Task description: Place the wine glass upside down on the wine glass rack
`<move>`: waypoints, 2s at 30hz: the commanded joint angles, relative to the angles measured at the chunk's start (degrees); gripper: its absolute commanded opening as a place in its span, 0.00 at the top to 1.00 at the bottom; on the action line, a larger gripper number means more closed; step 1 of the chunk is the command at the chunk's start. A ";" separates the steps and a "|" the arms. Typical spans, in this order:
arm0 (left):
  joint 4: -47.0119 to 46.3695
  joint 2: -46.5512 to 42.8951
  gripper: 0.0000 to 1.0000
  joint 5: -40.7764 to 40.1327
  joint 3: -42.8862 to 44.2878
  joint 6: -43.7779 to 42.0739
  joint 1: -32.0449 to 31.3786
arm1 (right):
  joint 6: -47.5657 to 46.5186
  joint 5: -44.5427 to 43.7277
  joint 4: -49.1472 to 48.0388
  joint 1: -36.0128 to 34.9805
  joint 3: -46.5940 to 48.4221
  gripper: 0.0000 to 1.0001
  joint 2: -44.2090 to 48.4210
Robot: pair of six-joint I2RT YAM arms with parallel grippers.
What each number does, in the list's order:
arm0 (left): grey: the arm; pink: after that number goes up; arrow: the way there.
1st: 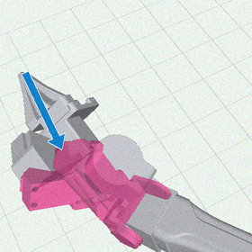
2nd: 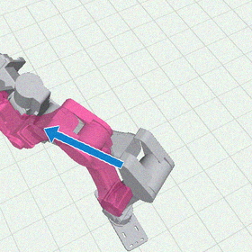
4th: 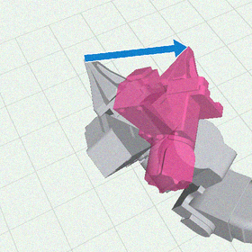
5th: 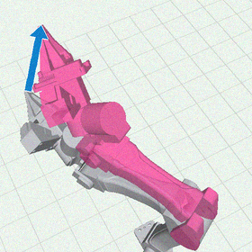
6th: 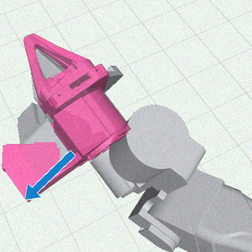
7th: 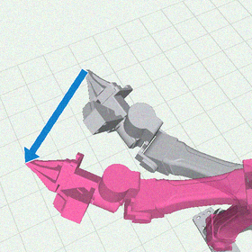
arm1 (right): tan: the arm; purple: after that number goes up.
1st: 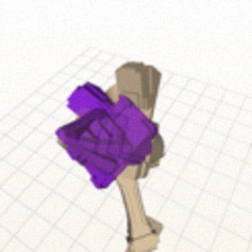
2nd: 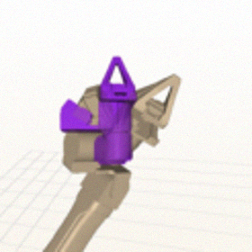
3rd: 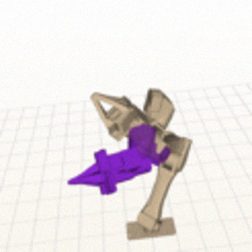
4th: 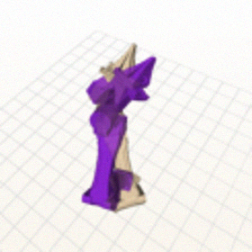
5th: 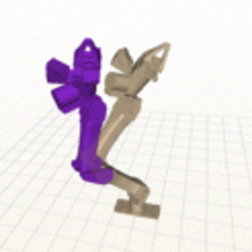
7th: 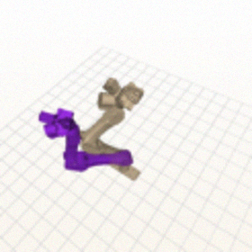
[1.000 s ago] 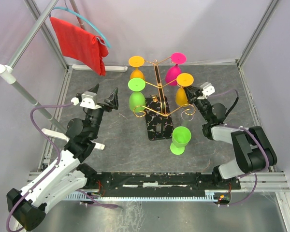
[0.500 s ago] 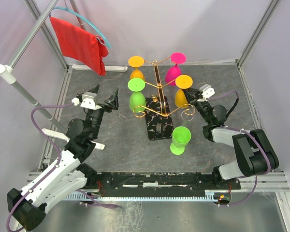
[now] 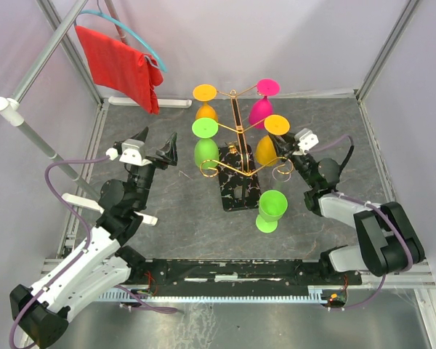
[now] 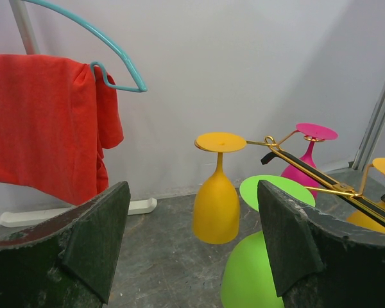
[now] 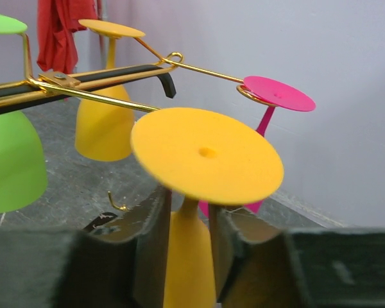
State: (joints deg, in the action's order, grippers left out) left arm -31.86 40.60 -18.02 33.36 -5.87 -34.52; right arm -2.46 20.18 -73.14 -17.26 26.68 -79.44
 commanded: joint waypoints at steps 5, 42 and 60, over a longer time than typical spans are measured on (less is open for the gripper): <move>-2.42 -0.17 0.14 -1.05 0.30 0.33 0.11 | -6.30 -3.94 3.95 -0.48 -1.88 0.57 4.30; 19.99 -0.20 0.13 -0.97 11.90 5.13 0.07 | 12.70 -30.57 87.88 0.73 20.97 0.33 34.22; 43.35 -1.04 0.12 -0.99 24.50 14.68 0.07 | 21.42 -10.65 110.30 0.73 30.54 0.44 34.41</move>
State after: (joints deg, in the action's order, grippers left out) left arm 9.04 40.75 -18.98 56.27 5.50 -34.52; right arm 18.28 6.07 32.99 -16.71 53.60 -47.68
